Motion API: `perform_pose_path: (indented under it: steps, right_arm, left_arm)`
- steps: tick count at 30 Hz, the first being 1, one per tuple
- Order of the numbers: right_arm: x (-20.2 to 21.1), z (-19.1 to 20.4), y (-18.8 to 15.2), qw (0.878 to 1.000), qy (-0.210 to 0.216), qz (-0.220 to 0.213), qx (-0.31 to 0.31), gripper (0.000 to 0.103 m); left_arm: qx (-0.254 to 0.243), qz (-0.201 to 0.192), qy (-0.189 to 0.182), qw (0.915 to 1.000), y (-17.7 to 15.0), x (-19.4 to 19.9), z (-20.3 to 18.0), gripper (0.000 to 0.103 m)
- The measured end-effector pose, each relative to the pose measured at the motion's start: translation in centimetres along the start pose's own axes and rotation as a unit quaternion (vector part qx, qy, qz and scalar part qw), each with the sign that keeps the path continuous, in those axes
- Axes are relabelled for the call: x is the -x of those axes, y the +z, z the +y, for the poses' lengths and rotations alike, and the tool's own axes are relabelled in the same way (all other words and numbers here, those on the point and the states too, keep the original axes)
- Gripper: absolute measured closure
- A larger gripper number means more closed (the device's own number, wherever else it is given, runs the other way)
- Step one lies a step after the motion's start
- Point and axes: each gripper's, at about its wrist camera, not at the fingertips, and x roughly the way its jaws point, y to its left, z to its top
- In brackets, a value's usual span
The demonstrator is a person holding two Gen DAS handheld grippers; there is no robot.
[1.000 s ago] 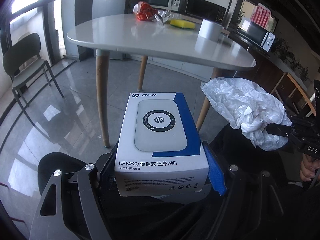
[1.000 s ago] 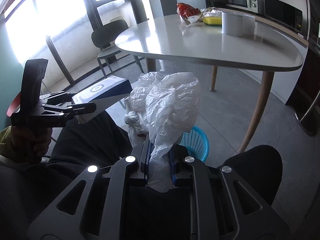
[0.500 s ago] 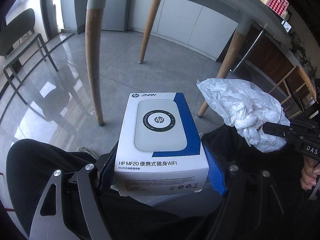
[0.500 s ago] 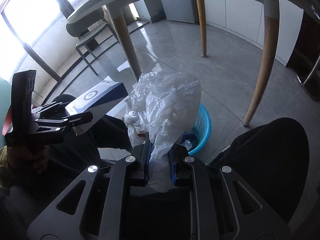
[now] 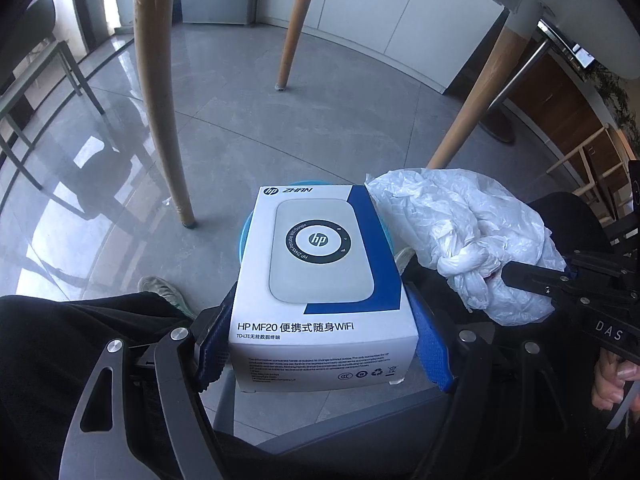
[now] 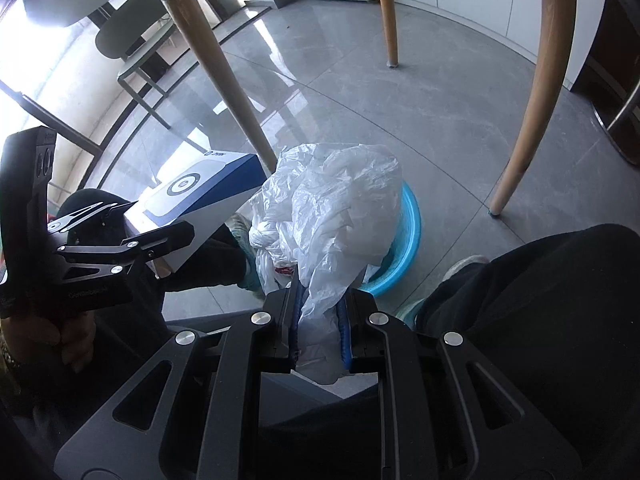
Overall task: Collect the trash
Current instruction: 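Carry the box and white bag down over the wastebasket with both tools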
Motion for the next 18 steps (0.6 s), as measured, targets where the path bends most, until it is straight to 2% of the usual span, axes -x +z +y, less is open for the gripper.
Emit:
perform_pose_path:
  steps: [6, 14, 18]
  right_arm:
    - [-3.2, -0.2, 1.1, 0.999, -0.010, 0.033, -0.006, 0.089]
    - [-8.8, -0.5, 3.4, 0.997, -0.023, 0.074, -0.022, 0.089]
    - [-11.6, -0.9, 3.8, 0.995, -0.023, 0.097, -0.031, 0.089]
  left_arm:
    - [0.017, 0.024, -0.003, 0.9995, 1.0, -2.4, 0.1, 0.027]
    - [0.051, 0.065, -0.033, 0.9960, 2.1, -5.9, 0.9, 0.027]
    - [0.063, 0.082, -0.033, 0.9941, 2.7, -7.9, 1.3, 0.027]
